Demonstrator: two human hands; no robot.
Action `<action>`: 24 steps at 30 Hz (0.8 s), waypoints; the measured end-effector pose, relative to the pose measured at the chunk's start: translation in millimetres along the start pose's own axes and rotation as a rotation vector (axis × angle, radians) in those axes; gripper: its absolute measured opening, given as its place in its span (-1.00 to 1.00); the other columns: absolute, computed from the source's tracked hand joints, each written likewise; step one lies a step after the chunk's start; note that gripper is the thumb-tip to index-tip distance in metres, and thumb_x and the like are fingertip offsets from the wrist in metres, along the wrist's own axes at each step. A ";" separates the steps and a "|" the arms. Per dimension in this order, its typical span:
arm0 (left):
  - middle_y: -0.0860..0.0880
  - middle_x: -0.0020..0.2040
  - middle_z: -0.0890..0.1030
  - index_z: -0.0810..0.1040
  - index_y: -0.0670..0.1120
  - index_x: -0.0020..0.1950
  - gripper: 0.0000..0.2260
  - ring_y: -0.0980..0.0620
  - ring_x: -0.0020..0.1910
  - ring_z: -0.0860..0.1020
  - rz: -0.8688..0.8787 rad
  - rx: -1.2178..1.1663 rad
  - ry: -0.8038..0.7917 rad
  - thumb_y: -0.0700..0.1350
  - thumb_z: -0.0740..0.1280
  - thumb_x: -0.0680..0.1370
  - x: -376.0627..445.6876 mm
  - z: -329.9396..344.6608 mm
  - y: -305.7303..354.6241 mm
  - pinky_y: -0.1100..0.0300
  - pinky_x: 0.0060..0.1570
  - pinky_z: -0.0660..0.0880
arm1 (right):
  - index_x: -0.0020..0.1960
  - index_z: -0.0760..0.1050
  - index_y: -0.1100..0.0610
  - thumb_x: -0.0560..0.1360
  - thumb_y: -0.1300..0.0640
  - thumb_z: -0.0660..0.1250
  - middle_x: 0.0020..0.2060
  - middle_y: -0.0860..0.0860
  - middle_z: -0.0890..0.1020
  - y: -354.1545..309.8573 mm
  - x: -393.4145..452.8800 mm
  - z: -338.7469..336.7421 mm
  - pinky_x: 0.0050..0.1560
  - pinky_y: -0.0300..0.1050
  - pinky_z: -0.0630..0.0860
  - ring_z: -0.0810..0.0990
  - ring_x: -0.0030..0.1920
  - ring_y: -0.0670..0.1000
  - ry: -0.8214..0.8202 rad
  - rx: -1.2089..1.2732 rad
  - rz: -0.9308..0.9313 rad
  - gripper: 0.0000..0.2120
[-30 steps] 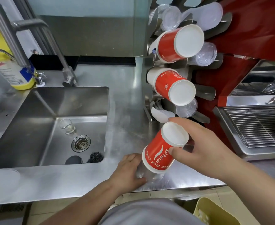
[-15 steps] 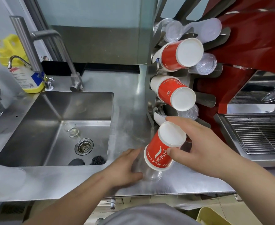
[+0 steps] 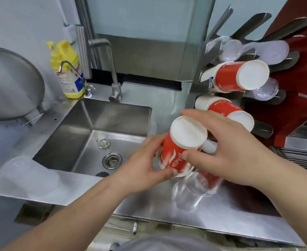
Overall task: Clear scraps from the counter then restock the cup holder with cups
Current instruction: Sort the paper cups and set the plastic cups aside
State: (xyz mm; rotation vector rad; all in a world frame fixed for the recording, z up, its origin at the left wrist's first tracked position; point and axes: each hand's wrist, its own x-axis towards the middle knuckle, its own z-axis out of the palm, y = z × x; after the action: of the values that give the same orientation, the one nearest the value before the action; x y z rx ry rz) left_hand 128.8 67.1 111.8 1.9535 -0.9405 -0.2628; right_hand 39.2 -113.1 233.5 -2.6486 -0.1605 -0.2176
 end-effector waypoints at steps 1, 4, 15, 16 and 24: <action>0.17 0.23 0.43 0.32 0.09 0.43 -0.32 0.37 0.21 0.35 -0.014 0.017 0.026 0.05 0.51 0.35 -4.4 -7.8 -2.3 0.57 0.11 0.25 | 0.40 0.28 -0.21 0.29 -0.13 0.40 0.22 -0.28 0.44 -6.0 6.5 2.6 0.16 -0.63 0.15 0.35 0.21 -0.36 -0.008 0.005 -0.014 -0.30; 0.18 0.24 0.43 0.29 0.14 0.42 -0.30 0.37 0.24 0.34 -0.062 0.069 0.088 0.06 0.50 0.34 -21.5 -30.6 -14.1 0.51 0.15 0.27 | 0.40 0.26 -0.24 0.32 -0.11 0.46 0.21 -0.33 0.39 -22.2 25.1 18.5 0.17 -0.60 0.20 0.34 0.19 -0.42 -0.054 0.067 -0.042 -0.30; 0.39 0.17 0.40 0.26 0.43 0.18 -0.34 0.41 0.20 0.38 -0.353 0.074 0.196 -0.06 0.56 0.33 -120.1 -64.9 -94.5 0.56 0.07 0.29 | 0.38 0.31 -0.14 0.32 0.00 0.45 0.25 -0.13 0.47 -78.9 65.4 140.1 0.22 -0.45 0.26 0.39 0.25 -0.18 -0.327 0.136 -0.169 -0.33; 0.37 0.16 0.41 0.26 0.42 0.17 -0.34 0.42 0.19 0.38 -0.373 0.072 0.205 -0.07 0.56 0.32 -126.6 -65.3 -101.0 0.58 0.05 0.28 | 0.39 0.31 -0.13 0.32 0.00 0.45 0.26 -0.11 0.47 -81.7 67.6 151.5 0.22 -0.45 0.25 0.39 0.27 -0.15 -0.343 0.137 -0.176 -0.33; 0.20 0.18 0.48 0.39 0.23 0.32 -0.35 0.20 0.21 0.48 -0.515 0.012 0.215 0.04 0.51 0.26 -162.8 -66.7 -152.6 0.16 0.19 0.50 | 0.40 0.34 0.00 0.34 0.12 0.43 0.27 -0.02 0.46 -98.3 81.2 213.5 0.16 -0.61 0.12 0.36 0.30 -0.08 -0.409 0.147 -0.155 -0.35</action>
State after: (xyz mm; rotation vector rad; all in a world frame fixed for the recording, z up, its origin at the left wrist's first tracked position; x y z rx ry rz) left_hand 129.7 268.5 -5.1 2.1602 -0.2900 -0.3300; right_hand 130.8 79.6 105.6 -2.5033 -0.4954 0.2806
